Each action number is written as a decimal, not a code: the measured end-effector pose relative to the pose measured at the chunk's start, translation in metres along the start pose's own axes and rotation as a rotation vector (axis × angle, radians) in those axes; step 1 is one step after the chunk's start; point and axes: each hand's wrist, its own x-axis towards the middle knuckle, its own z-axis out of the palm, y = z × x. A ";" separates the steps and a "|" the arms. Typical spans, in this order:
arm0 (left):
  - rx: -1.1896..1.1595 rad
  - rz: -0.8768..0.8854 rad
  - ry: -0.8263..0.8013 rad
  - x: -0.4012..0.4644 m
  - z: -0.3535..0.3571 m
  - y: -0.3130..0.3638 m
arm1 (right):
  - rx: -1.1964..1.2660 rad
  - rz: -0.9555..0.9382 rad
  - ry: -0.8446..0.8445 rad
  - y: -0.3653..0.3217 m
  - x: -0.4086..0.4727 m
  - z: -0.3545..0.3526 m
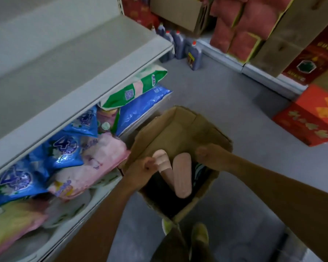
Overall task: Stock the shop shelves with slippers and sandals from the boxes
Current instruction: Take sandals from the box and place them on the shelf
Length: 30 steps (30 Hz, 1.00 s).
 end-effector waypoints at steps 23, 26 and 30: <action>0.302 -0.113 -0.138 0.251 0.148 -0.143 | 0.488 0.575 -0.214 0.102 0.289 0.150; 0.315 -0.119 -0.152 0.262 0.152 -0.150 | 0.417 0.566 -0.258 0.105 0.291 0.148; 0.312 -0.088 -0.172 0.269 0.151 -0.157 | 0.510 0.573 -0.244 0.100 0.292 0.148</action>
